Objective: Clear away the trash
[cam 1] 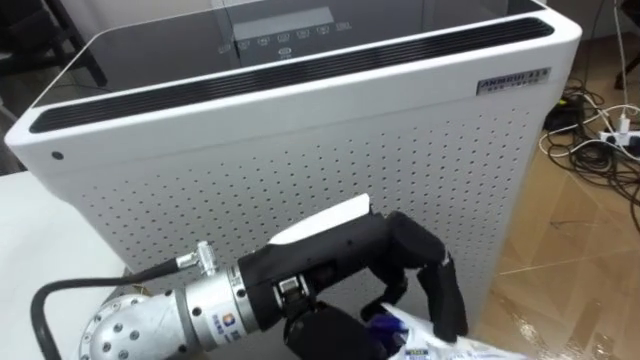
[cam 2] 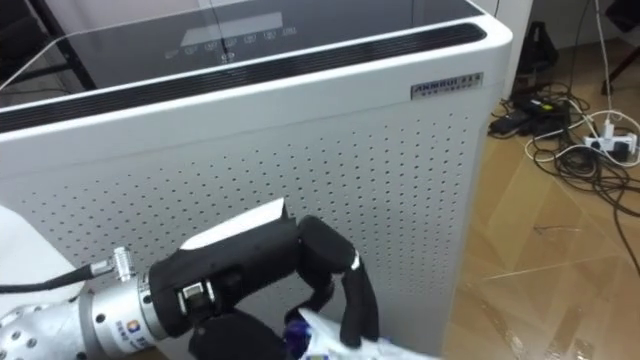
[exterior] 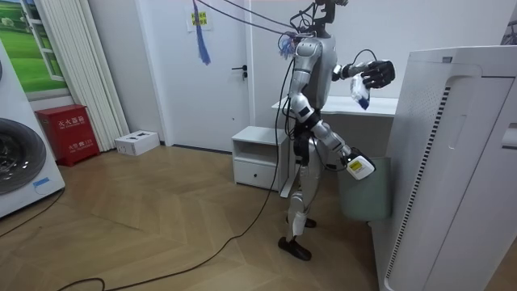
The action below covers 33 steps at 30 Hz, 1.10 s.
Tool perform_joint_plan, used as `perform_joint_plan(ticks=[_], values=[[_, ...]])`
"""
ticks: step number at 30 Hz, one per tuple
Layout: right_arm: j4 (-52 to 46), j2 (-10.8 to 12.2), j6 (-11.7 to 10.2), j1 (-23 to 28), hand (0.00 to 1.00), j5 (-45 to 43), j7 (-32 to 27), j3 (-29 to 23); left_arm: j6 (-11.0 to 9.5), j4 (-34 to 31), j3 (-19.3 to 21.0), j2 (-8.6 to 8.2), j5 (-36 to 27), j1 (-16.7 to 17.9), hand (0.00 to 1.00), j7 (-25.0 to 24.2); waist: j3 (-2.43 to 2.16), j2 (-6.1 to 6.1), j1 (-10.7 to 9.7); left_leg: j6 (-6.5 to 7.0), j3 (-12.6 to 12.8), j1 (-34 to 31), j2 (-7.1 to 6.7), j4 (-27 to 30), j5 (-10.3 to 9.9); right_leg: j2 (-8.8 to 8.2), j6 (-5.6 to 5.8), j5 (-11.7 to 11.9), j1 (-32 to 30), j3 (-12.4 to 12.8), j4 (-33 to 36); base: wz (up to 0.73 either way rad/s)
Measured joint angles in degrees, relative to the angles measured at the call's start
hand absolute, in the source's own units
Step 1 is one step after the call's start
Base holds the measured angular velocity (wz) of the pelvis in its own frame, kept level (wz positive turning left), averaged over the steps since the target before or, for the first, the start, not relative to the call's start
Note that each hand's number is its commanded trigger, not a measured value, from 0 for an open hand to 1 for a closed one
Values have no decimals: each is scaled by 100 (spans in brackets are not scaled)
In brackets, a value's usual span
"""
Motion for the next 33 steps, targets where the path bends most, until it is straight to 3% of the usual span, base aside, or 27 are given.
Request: perform_joint_plan(ticks=[5, 9, 11, 20, 22, 27, 30, 33], values=[[-36, 1, 0, 0, 100, 6, -4, 1, 0, -1, 23, 20, 2, 0, 100, -284, 1, -6, 19, 1, 17, -2, 0, 14, 1, -3, 0, 0, -19, 13, 34, 0], [-89, -27, 0, 2, 100, 10, -3, -2, -1, -24, 152, 189, 23, 4, 100, -376, -6, 4, 17, 1, 18, -11, 4, 41, 0, 2, -1, 0, -24, 19, 41, 0], [-108, -52, 0, 2, 100, 6, 1, -14, -28, -26, 320, 191, 75, 69, 100, -374, -5, 3, 23, 1, 19, -11, 5, 40, 1, 1, -1, 0, -27, 15, 44, 0], [-109, -110, -1, 38, 100, 8, -26, -18, -80, 34, 977, 289, 704, 794, 100, -108, 2, -6, 163, 1, 17, -1, 8, 26, 1, 3, -6, 5, -14, -3, 34, 0], [-109, -127, -12, 48, 100, 39, -33, -18, -184, 81, 1100, 279, 932, 1086, 100, 105, 5, -10, 150, 3, 16, 3, 5, 6, 4, 1, -6, 4, -17, -6, 33, 0], [-156, -141, -38, 72, 100, 534, -141, -7, -324, 704, 1107, -42, 1048, 1299, 100, 507, 57, -117, 177, 4, 25, -111, 2, -13, 23, 1, -6, 4, -164, 10, 72, -1], [-157, -67, -135, 56, 100, 590, -152, 6, -422, 1134, 1089, -298, 1620, 1326, 100, 637, 80, -216, 171, -1, 34, -263, 5, 1, 45, 2, -11, 6, -350, 0, 141, -3], [-156, 59, -188, 47, 100, 594, -250, 9, -453, 1476, 925, -447, 2127, 1326, 100, 856, 66, -345, 146, 0, 18, -375, 4, 11, 49, -2, -17, 11, -458, -21, 143, 0]])
